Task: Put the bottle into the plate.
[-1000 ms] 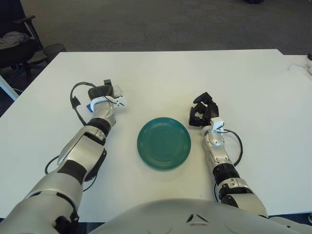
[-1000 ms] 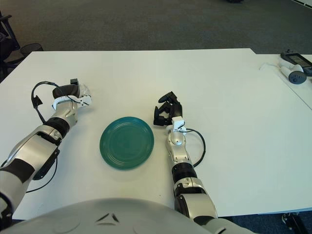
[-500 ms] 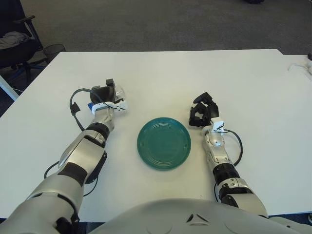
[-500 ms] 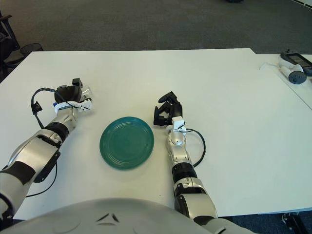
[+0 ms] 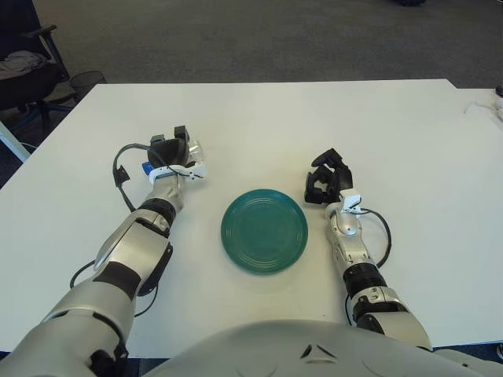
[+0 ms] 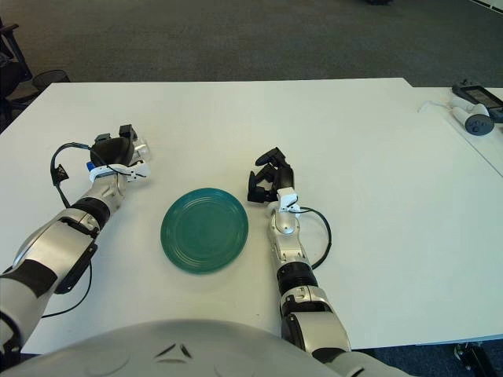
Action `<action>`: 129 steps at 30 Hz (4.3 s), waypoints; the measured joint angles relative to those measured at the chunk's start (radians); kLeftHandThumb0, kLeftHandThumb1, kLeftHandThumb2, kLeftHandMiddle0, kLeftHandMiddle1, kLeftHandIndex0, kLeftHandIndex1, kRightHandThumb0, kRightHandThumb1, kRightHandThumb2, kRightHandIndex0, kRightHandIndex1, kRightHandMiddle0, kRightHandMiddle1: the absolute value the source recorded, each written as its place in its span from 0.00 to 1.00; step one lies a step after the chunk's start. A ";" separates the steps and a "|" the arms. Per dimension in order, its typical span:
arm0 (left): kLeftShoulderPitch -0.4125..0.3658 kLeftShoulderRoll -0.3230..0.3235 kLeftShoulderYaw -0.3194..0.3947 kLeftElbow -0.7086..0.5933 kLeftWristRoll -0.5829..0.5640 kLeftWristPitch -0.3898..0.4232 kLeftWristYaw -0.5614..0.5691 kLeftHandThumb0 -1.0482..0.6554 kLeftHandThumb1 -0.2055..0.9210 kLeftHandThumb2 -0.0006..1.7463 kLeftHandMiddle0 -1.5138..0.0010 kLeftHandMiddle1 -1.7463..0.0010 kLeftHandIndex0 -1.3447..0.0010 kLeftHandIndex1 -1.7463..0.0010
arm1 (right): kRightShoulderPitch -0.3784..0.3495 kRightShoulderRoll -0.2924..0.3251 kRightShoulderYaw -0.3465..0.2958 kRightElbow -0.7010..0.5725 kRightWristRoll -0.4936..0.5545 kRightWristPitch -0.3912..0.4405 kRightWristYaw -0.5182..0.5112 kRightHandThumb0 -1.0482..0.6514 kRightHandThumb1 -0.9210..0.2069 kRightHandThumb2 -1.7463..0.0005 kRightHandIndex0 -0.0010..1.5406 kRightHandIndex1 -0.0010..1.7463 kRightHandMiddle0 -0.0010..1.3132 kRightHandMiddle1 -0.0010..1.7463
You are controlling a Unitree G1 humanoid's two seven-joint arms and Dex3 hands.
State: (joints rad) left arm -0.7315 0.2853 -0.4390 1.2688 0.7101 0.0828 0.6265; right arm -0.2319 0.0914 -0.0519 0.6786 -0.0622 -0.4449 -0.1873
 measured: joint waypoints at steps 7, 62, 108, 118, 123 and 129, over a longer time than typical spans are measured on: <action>0.000 0.001 0.001 -0.004 -0.005 -0.009 0.001 0.61 0.38 0.77 0.59 0.06 0.54 0.07 | 0.000 0.002 0.000 0.000 0.000 0.000 0.000 0.62 0.70 0.13 0.50 0.98 0.38 1.00; 0.167 0.148 0.047 -0.974 0.086 0.042 -0.130 0.61 0.22 0.94 0.46 0.00 0.56 0.00 | -0.014 0.009 -0.010 0.015 0.005 -0.005 0.001 0.62 0.74 0.09 0.51 1.00 0.42 1.00; 0.591 0.297 0.079 -1.691 -0.372 -0.468 -0.927 0.61 0.37 0.83 0.54 0.01 0.66 0.00 | -0.016 0.016 -0.018 0.019 -0.006 -0.012 -0.033 0.62 0.65 0.16 0.47 0.98 0.36 1.00; 0.589 0.291 0.078 -1.717 -0.390 -0.392 -1.075 0.61 0.38 0.81 0.54 0.03 0.66 0.00 | -0.013 0.014 -0.016 0.020 -0.007 -0.007 -0.030 0.62 0.65 0.16 0.46 1.00 0.35 1.00; 0.574 0.285 0.075 -1.703 -0.387 -0.400 -1.117 0.61 0.33 0.86 0.53 0.01 0.62 0.01 | -0.014 0.014 -0.016 0.019 -0.007 -0.008 -0.027 0.62 0.65 0.16 0.46 1.00 0.35 1.00; 0.588 0.286 0.054 -1.702 -0.352 -0.428 -1.149 0.61 0.31 0.83 0.52 0.00 0.51 0.12 | -0.014 0.015 -0.018 0.019 -0.004 -0.008 -0.023 0.62 0.64 0.16 0.46 1.00 0.35 1.00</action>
State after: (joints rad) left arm -0.1433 0.5709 -0.3852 -0.4329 0.3582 -0.3451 -0.5228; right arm -0.2459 0.1060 -0.0701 0.6973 -0.0658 -0.4526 -0.2104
